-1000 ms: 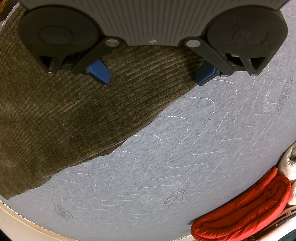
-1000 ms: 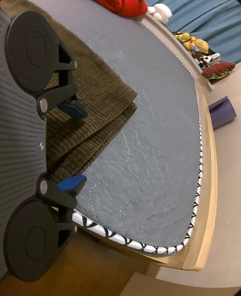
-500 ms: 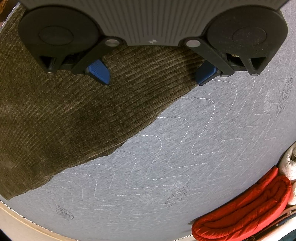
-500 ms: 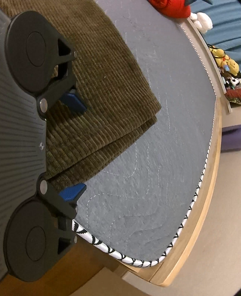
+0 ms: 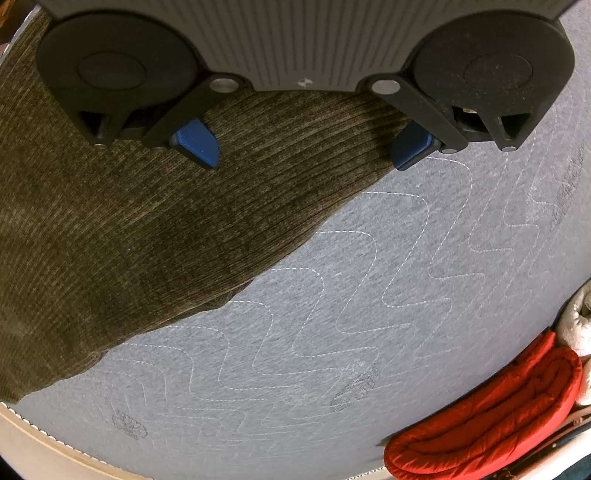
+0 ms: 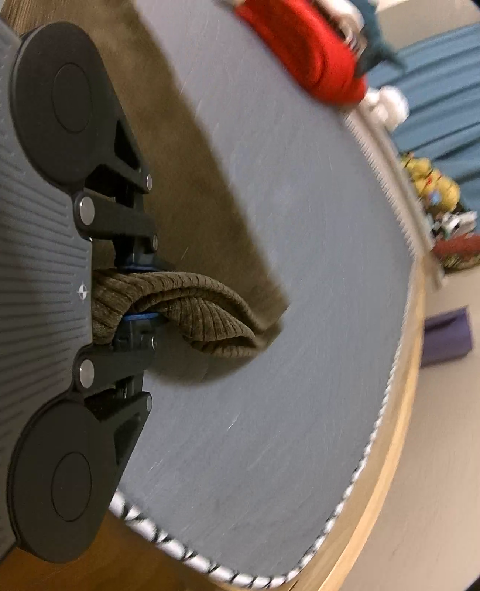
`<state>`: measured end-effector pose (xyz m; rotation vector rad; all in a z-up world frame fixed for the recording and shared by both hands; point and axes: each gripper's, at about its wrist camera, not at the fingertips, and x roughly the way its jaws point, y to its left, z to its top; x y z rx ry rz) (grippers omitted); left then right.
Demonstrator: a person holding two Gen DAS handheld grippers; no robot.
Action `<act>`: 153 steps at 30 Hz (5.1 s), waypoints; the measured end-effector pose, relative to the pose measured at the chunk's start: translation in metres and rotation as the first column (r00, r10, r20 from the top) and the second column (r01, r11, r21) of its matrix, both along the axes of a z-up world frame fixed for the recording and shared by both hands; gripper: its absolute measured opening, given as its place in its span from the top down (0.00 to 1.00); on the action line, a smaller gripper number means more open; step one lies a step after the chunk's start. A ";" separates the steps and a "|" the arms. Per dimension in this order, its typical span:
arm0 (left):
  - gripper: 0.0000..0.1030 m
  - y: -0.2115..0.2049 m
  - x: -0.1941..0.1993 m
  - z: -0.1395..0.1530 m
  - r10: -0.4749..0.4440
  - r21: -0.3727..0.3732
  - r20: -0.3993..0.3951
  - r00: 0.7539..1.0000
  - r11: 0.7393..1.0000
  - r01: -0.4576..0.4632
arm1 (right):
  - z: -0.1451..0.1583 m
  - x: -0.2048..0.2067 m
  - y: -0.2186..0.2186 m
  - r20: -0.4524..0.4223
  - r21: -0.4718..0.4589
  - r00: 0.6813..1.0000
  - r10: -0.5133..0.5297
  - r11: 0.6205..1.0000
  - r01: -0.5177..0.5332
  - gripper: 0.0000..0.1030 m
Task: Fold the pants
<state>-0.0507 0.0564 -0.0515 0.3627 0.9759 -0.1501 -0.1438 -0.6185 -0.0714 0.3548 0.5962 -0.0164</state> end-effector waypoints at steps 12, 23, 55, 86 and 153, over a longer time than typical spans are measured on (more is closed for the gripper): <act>0.02 0.023 0.001 0.024 0.126 -0.068 0.107 0.986 0.990 -0.120 | 0.137 -0.025 0.222 0.281 -0.175 0.870 0.405 0.913 -0.368 0.81; 0.02 0.071 -0.001 0.039 0.279 -0.158 0.134 0.951 0.953 -0.257 | 0.047 -0.042 0.496 -0.060 -0.183 0.592 0.804 0.574 -0.798 0.55; 0.22 0.003 0.013 0.013 0.024 -0.430 -0.067 0.997 0.901 -0.051 | 0.025 0.109 0.327 -0.159 -0.190 0.944 0.289 0.929 -0.316 0.18; 0.42 0.013 0.011 0.039 0.070 -0.367 0.020 0.997 0.928 -0.058 | 0.023 0.107 0.326 -0.172 -0.225 0.944 0.282 0.922 -0.316 0.15; 0.63 -0.058 -0.021 0.048 -0.223 -0.337 0.091 0.971 0.910 0.240 | 0.035 0.076 0.325 -0.173 -0.238 0.941 0.291 0.915 -0.327 0.12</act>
